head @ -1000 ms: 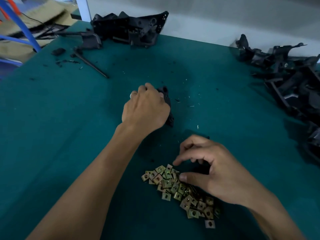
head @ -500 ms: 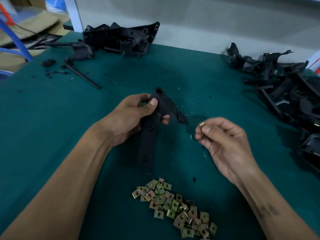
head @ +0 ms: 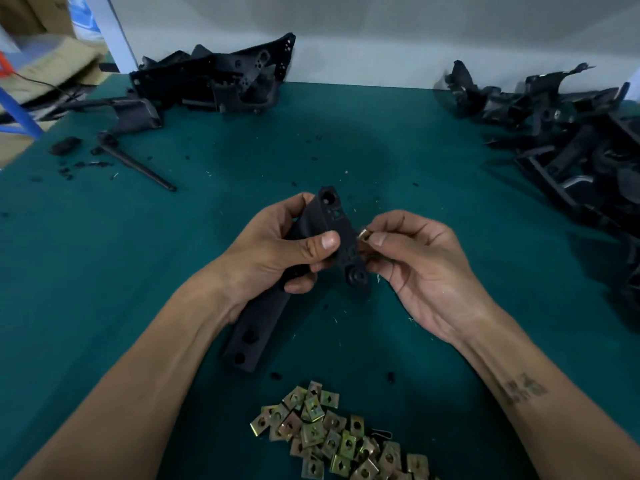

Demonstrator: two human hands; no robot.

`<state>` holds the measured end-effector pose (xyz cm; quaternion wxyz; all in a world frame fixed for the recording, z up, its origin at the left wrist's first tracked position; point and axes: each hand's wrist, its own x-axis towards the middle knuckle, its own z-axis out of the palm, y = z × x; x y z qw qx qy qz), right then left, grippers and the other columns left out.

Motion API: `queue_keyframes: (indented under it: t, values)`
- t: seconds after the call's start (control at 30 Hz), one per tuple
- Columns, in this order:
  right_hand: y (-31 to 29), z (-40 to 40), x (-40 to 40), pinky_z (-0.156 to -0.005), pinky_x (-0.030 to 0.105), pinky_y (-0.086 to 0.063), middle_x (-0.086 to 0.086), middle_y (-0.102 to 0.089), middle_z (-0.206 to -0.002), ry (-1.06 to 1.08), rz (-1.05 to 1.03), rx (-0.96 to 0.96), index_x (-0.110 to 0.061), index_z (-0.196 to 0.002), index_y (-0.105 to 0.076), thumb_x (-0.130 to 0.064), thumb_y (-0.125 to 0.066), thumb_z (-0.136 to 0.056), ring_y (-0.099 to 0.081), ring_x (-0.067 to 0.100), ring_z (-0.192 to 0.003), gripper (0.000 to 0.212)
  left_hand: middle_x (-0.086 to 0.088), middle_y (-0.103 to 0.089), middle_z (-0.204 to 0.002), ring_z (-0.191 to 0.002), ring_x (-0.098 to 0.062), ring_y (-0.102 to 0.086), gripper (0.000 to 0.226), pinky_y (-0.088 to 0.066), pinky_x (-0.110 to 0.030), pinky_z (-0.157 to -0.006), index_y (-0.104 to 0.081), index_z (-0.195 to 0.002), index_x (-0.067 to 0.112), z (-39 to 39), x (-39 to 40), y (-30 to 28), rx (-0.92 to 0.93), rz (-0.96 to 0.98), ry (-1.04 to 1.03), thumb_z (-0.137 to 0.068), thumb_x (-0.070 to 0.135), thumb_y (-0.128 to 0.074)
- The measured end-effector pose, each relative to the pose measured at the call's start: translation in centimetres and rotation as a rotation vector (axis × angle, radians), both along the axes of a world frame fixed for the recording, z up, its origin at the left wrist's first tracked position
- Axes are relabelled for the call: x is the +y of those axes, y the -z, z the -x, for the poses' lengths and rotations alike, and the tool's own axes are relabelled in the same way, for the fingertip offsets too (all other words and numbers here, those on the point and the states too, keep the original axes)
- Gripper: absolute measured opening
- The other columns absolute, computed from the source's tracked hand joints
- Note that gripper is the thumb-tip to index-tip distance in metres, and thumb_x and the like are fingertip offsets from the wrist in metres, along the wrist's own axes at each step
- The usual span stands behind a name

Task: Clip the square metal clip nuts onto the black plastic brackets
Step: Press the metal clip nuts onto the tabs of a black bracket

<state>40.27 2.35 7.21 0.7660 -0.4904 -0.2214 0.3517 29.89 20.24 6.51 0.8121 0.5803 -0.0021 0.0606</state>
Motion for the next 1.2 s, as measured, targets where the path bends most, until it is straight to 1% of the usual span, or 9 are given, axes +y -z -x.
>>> queue_keyframes:
  t: [0.17, 0.27, 0.4, 0.53, 0.6, 0.77, 0.93, 1.03, 1.2]
  values:
    - [0.2, -0.4, -0.2, -0.073, 0.025, -0.054, 0.006, -0.064, -0.082, -0.016, -0.016, -0.007, -0.007, -0.107, -0.077, 0.006, -0.059, -0.090, -0.063, 0.014, -0.077, 0.028, -0.004, -0.052, -0.078, -0.055, -0.011, -0.043, 0.038, -0.032, -0.019, -0.038, -0.053, -0.108, 0.009, 0.0, -0.1, -0.1, 0.034, -0.028, -0.001, -0.083, 0.019, -0.079]
    - [0.0, -0.3, -0.2, -0.074, 0.025, -0.053, 0.009, -0.066, -0.082, 0.001, -0.015, 0.018, -0.004, -0.100, -0.078, 0.002, -0.061, -0.088, -0.063, 0.014, -0.075, 0.021, -0.003, -0.051, -0.076, -0.054, -0.011, -0.042, 0.036, -0.031, -0.019, -0.038, -0.052, -0.106, 0.008, 0.0, -0.3, -0.2, 0.046, -0.035, -0.007, -0.081, 0.020, -0.075]
    - [-0.4, 0.0, 0.0, -0.068, 0.026, -0.059, 0.014, -0.072, -0.083, 0.026, -0.021, 0.064, -0.005, -0.093, -0.070, -0.004, -0.068, -0.079, -0.070, 0.021, -0.073, 0.014, -0.004, -0.050, -0.076, -0.053, -0.011, -0.041, 0.037, -0.031, -0.019, -0.038, -0.051, -0.103, 0.007, 0.1, -0.5, -0.4, 0.051, -0.046, -0.028, -0.079, 0.021, -0.075]
    - [-0.6, 0.1, -0.1, -0.069, 0.029, -0.060, 0.022, -0.076, -0.093, 0.030, -0.036, 0.076, -0.005, -0.100, -0.067, -0.003, -0.070, -0.081, -0.076, 0.027, -0.082, 0.020, -0.008, -0.050, -0.077, -0.053, -0.013, -0.041, 0.035, -0.032, -0.019, -0.039, -0.051, -0.101, 0.006, 0.0, -0.5, -0.2, 0.027, -0.045, -0.063, -0.084, 0.019, -0.078]
    - [-0.7, 0.3, 0.0, -0.066, 0.030, -0.061, 0.022, -0.076, -0.092, 0.041, -0.012, 0.059, -0.006, -0.104, -0.070, -0.004, -0.071, -0.079, -0.076, 0.027, -0.079, 0.025, -0.009, -0.052, -0.078, -0.052, -0.013, -0.041, 0.035, -0.033, -0.019, -0.040, -0.050, -0.102, 0.005, 0.0, -0.5, -0.2, 0.023, -0.048, -0.075, -0.082, 0.016, -0.076]
    - [-0.7, 0.9, 0.2, -0.060, 0.027, -0.060, 0.018, -0.075, -0.083, 0.136, 0.034, 0.062, 0.000, -0.089, -0.071, -0.004, -0.075, -0.073, -0.075, 0.024, -0.072, 0.017, -0.007, -0.055, -0.075, -0.052, -0.014, -0.042, 0.042, -0.035, -0.022, -0.042, -0.049, -0.103, 0.005, -0.1, -0.6, -0.2, 0.015, -0.075, -0.113, -0.076, 0.020, -0.078]
    - [-0.8, 1.3, 0.0, -0.064, 0.028, -0.060, 0.017, -0.076, -0.084, 0.149, 0.060, 0.126, 0.000, -0.096, -0.070, -0.005, -0.075, -0.074, -0.076, 0.024, -0.074, 0.023, -0.007, -0.054, -0.075, -0.052, -0.014, -0.042, 0.044, -0.035, -0.023, -0.041, -0.048, -0.105, 0.005, -0.3, -0.7, -0.3, 0.006, -0.053, -0.152, -0.074, 0.019, -0.077]
    - [-0.9, 1.5, 0.0, -0.064, 0.026, -0.060, 0.012, -0.075, -0.077, 0.163, 0.073, 0.104, -0.002, -0.088, -0.070, -0.006, -0.075, -0.074, -0.075, 0.020, -0.071, 0.015, -0.006, -0.054, -0.073, -0.051, -0.014, -0.042, 0.044, -0.034, -0.023, -0.041, -0.048, -0.104, 0.005, -0.3, -0.8, -0.3, 0.009, -0.062, -0.160, -0.074, 0.019, -0.077]
    - [-1.1, 1.8, 0.2, -0.063, 0.027, -0.059, 0.016, -0.074, -0.080, 0.194, 0.108, 0.098, -0.004, -0.081, -0.074, -0.006, -0.077, -0.073, -0.073, 0.023, -0.071, 0.009, -0.005, -0.053, -0.071, -0.051, -0.014, -0.042, 0.039, -0.034, -0.023, -0.041, -0.049, -0.101, 0.005, -0.4, -0.8, -0.3, 0.007, -0.066, -0.168, -0.075, 0.017, -0.076]
